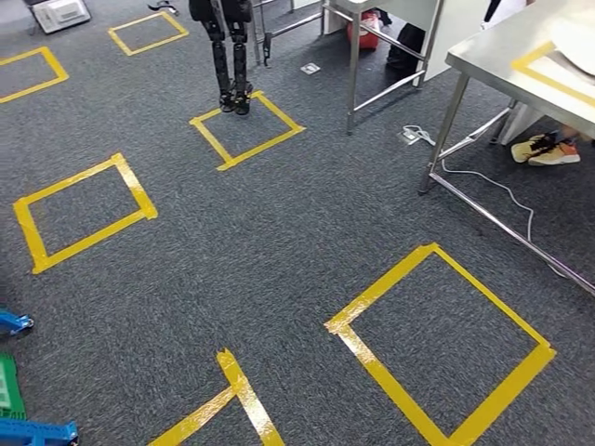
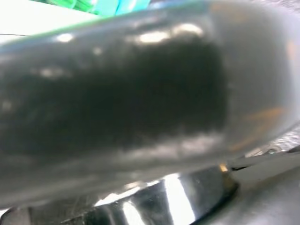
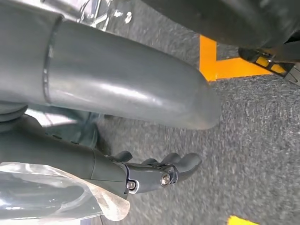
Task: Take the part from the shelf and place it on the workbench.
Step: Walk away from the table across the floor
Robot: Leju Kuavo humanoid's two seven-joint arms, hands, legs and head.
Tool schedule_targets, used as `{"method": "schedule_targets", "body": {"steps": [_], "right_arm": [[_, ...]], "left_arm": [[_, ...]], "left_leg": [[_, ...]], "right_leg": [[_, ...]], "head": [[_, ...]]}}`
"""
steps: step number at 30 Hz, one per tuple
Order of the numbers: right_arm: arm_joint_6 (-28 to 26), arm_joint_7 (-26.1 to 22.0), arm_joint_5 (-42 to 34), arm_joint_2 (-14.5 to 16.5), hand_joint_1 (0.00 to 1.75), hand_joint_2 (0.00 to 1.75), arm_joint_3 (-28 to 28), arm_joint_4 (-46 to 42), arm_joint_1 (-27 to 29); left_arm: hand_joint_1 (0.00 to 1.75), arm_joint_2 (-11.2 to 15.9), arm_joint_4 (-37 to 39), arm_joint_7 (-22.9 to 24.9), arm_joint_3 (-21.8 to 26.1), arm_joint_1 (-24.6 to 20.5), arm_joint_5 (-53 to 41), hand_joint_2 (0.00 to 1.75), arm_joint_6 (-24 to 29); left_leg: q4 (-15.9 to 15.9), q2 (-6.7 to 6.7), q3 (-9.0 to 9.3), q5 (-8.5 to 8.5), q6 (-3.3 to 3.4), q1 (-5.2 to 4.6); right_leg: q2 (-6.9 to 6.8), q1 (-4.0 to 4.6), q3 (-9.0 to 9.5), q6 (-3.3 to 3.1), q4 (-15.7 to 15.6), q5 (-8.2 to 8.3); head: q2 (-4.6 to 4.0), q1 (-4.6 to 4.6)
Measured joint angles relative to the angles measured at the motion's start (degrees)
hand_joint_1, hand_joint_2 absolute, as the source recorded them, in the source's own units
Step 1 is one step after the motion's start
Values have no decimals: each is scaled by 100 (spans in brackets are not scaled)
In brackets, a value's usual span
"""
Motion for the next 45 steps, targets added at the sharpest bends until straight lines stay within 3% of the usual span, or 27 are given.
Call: {"method": "schedule_targets", "body": {"steps": [2, 4, 6, 8, 10, 12, 14, 15, 16, 17, 19, 21, 23, 25, 27, 29, 30, 31, 32, 34, 36, 39, 41, 43, 45], "right_arm": [[-1, 12, 37, 0, 0, 0, 34, 0, -15], [-1, 10, 55, 4, 0, 0, 54, 1, -20], [-10, 26, 64, 8, 0, 0, 64, 2, -24], [-33, 61, 71, 17, 0, 0, 69, 1, -39], [-52, 82, 74, 28, 0, 0, 84, -1, -41], [-58, 90, 75, 33, 0, 0, 101, 1, -27], [-58, 93, 75, 35, 0, 0, 109, 2, -13], [-57, 90, 74, 36, 0, 0, 110, 3, -7], [-57, 82, 74, 36, 0, 0, 112, 4, -2], [-57, 72, 74, 36, 0, 0, 113, 4, 0], [-57, 55, 75, 42, 0, 0, 115, 8, 1], [-57, 51, 74, 49, 0, 0, 115, 15, -5], [-57, 47, 78, 53, 0, 0, 117, 17, -18], [-57, 42, 85, 60, 0, 0, 121, 17, -17], [-57, 41, 88, 65, 0, 0, 131, 17, 3], [-57, 42, 88, 65, 0, 0, 142, 17, 20], [-57, 42, 88, 64, 0, 0, 147, 17, 23], [-57, 42, 89, 65, 0, 0, 151, 17, 20], [-57, 42, 89, 66, 0, 0, 155, 17, 16], [-57, 42, 90, 70, 0, 0, 160, 17, 16], [-56, 44, 91, 73, 0, 0, 161, 17, 15], [-51, 47, 92, 78, 0, 0, 163, 16, -23], [-49, 50, 92, 81, 0, 0, 165, 15, -34], [-46, 52, 92, 82, 0, 0, 166, 15, -24], [-45, 53, 92, 82, 0, 0, 166, 15, -9]], "left_arm": [[0, 2, 0, 11, 1, 9, 1, 0, 10], [0, 11, 0, -24, 1, 6, 0, 0, 14], [0, 22, 0, -68, 1, 6, 1, 0, 17], [0, 35, 0, -85, 1, 29, 3, 0, 23], [0, 51, 0, -85, 2, 52, 5, 0, 32], [0, 57, 0, -85, 3, 46, 6, 0, 38], [0, 55, 0, -85, 3, 39, 9, 0, 38], [0, 54, 0, -85, 3, 43, 12, 0, 37], [0, 54, 0, -85, 4, 47, 16, 0, 34], [0, 52, 0, -85, 4, 49, 20, 0, 32], [0, 50, 0, -86, 6, 41, 25, 0, 29], [0, 50, 0, -87, 8, 34, 26, 0, 28], [0, 52, 0, -87, 9, 51, 33, 0, 25], [0, 51, 0, -88, 10, 63, 44, 0, 19], [0, 49, 0, -95, 10, 44, 49, 0, 15], [0, 50, 0, -102, 10, 31, 49, 0, 12], [0, 50, 0, -104, 10, 38, 49, 0, 12], [0, 52, 0, -104, 11, 46, 49, 0, 12], [0, 54, 0, -104, 11, 54, 49, 0, 12], [0, 57, 0, -104, 12, 52, 49, 0, 12], [0, 57, 0, -104, 12, 33, 49, 0, 12], [0, 59, 0, -89, 12, 52, 33, 0, 10], [0, 58, 0, -78, 12, 64, 11, 0, 9], [0, 50, 0, -76, 12, 50, -3, 0, 5], [0, 44, 0, -75, 12, 40, -14, 0, -5]], "left_leg": [[-535, 91, 284, 355, 38, -9], [-1292, 407, 673, 641, 123, -73], [-1593, 590, 804, 678, 188, -135], [-1635, 462, 796, 693, 231, -131], [-1688, 315, 813, 729, 289, -92], [-1712, 165, 819, 747, 327, -70], [-1710, 3, 816, 746, 339, -68], [-1708, -82, 821, 744, 339, -66], [-1704, -172, 828, 742, 334, -61], [-1696, -260, 838, 736, 323, -52], [-1655, -418, 832, 713, 270, -38], [-1618, -540, 788, 709, 194, -30], [-1610, -631, 751, 716, 131, -11], [-1450, -455, 679, 605, 85, -7], [-842, -139, 399, 295, 41, -10], [-86, -22, 31, 7, 9, 0], [90, -10, -56, -8, 6, 3], [38, 1, -33, 90, 15, 2], [-230, 32, 99, 275, 37, -5], [-1026, 273, 496, 634, 114, -63], [-1472, 472, 716, 716, 176, -127], [-1570, 337, 746, 703, 237, -133], [-1642, 210, 771, 746, 297, -97], [-1663, 74, 776, 763, 332, -78], [-1660, -82, 779, 760, 339, -77]], "right_leg": [[-146, 14, 40, 8, 0, -29], [-269, 40, 81, 43, 5, -72], [-391, 68, 109, 96, 7, -108], [-492, 70, 133, 155, -6, -141], [-268, 49, 71, 211, 168, -300], [89, 28, -221, 242, 803, -636], [204, 19, -597, 261, 1508, -865], [219, 14, -690, 269, 1617, -822], [229, 4, -674, 278, 1492, -661], [266, -12, -557, 285, 1162, -420], [509, -59, -245, 302, 414, -79], [690, -73, -85, 284, 104, -37], [614, -57, -47, 219, 88, -36], [479, -56, -18, 139, 66, -24], [302, -44, 6, 69, 52, -38], [115, -22, 19, 32, 52, -65], [34, -12, 29, 24, 52, -79], [-42, -3, 46, 22, 52, -95], [-111, 3, 73, 27, 52, -115], [-240, 25, 122, 65, 54, -172], [-363, 51, 136, 122, 50, -226], [-499, 55, 222, 193, 24, -275], [-245, 37, 125, 241, 273, -446], [105, 17, -258, 271, 986, -757], [210, 12, -666, 292, 1632, -897]], "head": [[0, -1], [0, -3], [0, -3], [0, -6], [-1, 14], [-1, 52], [0, 71], [0, 73], [0, 76], [0, 78], [0, 99], [0, 118], [0, 116], [0, 90], [0, 45], [0, 27], [0, 27], [0, 25], [0, 23], [0, 16], [1, 13], [0, 20], [0, 37], [0, 66], [0, 79]]}}
